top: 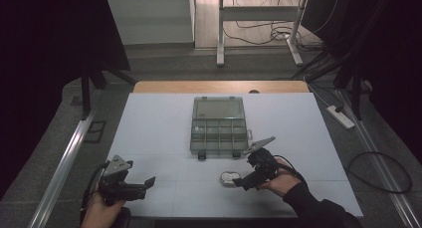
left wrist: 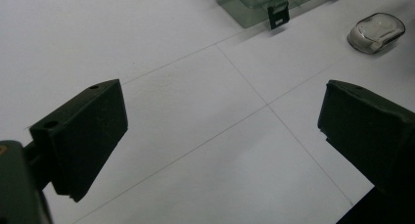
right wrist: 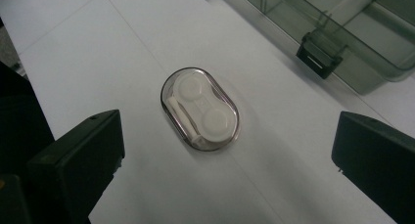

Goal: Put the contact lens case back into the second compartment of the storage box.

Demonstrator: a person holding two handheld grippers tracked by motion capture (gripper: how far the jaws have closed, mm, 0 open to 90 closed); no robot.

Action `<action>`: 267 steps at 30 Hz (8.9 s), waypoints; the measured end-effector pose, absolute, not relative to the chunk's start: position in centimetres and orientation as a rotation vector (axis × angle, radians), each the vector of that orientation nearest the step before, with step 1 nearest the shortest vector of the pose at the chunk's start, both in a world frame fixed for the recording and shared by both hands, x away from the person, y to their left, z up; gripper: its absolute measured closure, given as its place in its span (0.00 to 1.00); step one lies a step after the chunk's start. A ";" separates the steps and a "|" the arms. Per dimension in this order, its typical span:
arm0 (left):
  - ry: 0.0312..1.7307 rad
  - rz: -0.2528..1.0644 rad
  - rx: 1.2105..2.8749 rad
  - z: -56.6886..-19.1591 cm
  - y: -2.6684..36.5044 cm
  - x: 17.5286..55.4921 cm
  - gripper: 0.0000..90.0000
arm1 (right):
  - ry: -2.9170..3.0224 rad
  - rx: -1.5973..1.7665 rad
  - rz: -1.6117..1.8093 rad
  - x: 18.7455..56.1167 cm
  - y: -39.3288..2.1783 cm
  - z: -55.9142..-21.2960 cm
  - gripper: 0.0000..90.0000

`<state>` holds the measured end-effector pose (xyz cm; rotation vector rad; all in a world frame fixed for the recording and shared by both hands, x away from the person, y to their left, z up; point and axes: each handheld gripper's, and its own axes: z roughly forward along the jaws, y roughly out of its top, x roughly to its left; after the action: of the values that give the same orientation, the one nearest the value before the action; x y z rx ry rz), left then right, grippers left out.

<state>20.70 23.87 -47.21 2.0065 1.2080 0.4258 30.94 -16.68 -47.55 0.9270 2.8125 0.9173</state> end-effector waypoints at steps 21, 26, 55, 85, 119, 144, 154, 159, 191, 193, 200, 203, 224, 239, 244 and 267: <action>1.208 0.424 2.005 -47.2 23.9 20.7 0.05 | 2.897 0.791 0.723 31.4 -12.9 -49.7 0.00; 1.207 0.423 2.004 -47.2 23.9 20.7 0.05 | 2.909 0.761 0.684 31.4 -12.3 -50.2 0.00; 1.204 0.421 2.007 -47.2 23.8 20.8 0.05 | 2.923 0.601 0.611 31.6 -11.9 -50.7 0.50; 1.203 0.422 2.011 -47.2 23.8 20.9 0.06 | 2.836 0.807 0.847 32.1 -12.6 -48.5 0.54; 1.203 0.417 2.011 -47.2 23.7 21.0 0.06 | 2.606 1.074 1.081 35.2 -12.4 -46.5 0.54; 1.198 0.417 2.011 -47.2 23.7 21.0 0.06 | 2.458 1.275 1.104 39.1 -9.4 -47.0 0.54; 1.197 0.416 2.013 -47.2 23.7 21.1 0.06 | 2.399 1.378 1.119 40.6 -8.3 -47.6 0.54; 1.196 0.416 2.014 -47.2 23.7 21.1 0.06 | 2.368 1.419 1.120 41.3 -7.9 -47.7 0.54; 1.189 0.418 2.020 -47.2 23.7 21.1 0.06 | 2.268 1.469 1.028 43.6 -5.3 -48.7 0.54; 1.189 0.419 2.021 -47.2 23.7 21.1 0.06 | 2.268 1.458 1.025 43.6 -5.2 -48.8 0.54; 1.189 0.419 2.021 -47.2 23.7 21.1 0.06 | 2.271 1.449 1.017 43.5 -5.0 -48.9 0.51; 1.188 0.420 2.022 -47.2 23.7 21.1 0.06 | 2.272 1.448 1.013 43.5 -4.9 -48.9 0.50; 1.187 0.420 2.022 -47.2 23.7 21.1 0.06 | 2.305 1.357 0.960 43.6 -5.0 -48.5 0.43; 1.190 0.420 2.020 -47.2 23.7 21.1 0.06 | 2.451 1.262 0.999 42.9 -6.8 -47.9 0.36; 1.191 0.421 2.020 -47.3 23.6 21.1 0.06 | 2.498 1.224 1.001 42.3 -7.2 -47.9 0.30; 1.201 0.414 2.013 -47.2 23.7 21.2 0.06 | 2.666 1.020 1.004 38.8 -8.9 -47.3 0.10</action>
<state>21.15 23.72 -47.25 2.0131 1.2013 0.4135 38.82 -8.89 -47.29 1.0195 2.6664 1.0039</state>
